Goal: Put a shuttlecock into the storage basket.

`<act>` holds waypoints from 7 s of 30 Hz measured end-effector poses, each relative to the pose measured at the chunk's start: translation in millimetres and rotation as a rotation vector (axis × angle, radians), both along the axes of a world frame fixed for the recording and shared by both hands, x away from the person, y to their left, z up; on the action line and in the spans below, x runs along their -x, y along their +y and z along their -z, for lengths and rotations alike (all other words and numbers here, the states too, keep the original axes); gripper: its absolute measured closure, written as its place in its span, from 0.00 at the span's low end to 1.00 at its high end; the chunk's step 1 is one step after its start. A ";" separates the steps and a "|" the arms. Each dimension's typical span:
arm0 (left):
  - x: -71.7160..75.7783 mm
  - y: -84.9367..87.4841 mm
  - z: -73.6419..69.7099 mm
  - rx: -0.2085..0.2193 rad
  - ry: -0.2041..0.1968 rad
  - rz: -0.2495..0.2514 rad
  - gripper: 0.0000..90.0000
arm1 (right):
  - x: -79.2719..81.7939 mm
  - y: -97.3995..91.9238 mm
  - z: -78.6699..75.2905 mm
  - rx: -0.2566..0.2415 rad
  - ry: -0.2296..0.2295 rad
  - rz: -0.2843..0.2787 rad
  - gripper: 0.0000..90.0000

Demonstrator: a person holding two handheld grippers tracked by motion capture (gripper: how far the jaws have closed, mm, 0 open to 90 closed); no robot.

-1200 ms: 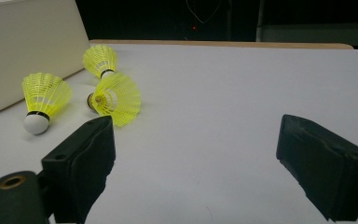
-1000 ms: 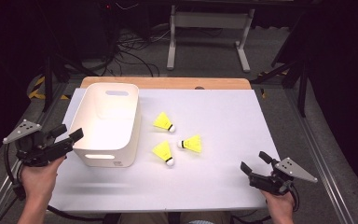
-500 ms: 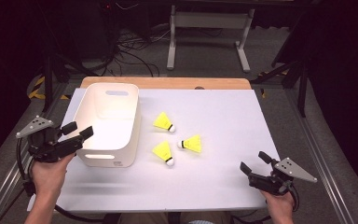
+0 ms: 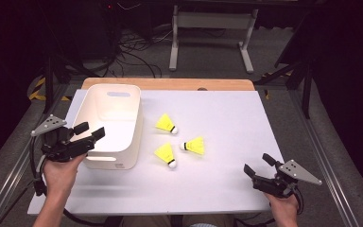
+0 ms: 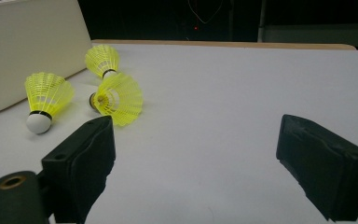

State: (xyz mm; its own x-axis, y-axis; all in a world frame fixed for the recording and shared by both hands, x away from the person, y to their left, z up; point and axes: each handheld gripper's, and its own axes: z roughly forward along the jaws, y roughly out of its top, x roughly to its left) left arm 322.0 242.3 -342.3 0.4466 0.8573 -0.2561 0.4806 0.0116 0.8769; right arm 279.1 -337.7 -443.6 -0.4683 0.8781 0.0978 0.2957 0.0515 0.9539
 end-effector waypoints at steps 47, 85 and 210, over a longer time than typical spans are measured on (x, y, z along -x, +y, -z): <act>-22.5 -76.9 -3.6 -0.047 0.019 0.160 0.37 | 0.5 0.2 -0.6 -0.004 -0.003 -0.013 0.14; -42.9 -131.9 -1.9 -0.142 0.104 0.269 0.38 | 1.2 0.4 -1.2 -0.006 -0.007 -0.021 0.14; -82.2 -189.2 58.8 -0.366 0.492 0.314 0.98 | 1.9 4.0 -1.6 0.024 -0.013 -0.043 0.14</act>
State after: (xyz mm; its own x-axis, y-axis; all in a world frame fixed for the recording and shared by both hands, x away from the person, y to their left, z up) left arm 404.2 53.1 -401.1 0.5940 0.7761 -0.2115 0.7558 -0.4485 0.4771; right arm 277.2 -333.7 -442.0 -0.5065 0.8593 0.0707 0.2803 0.0865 0.9560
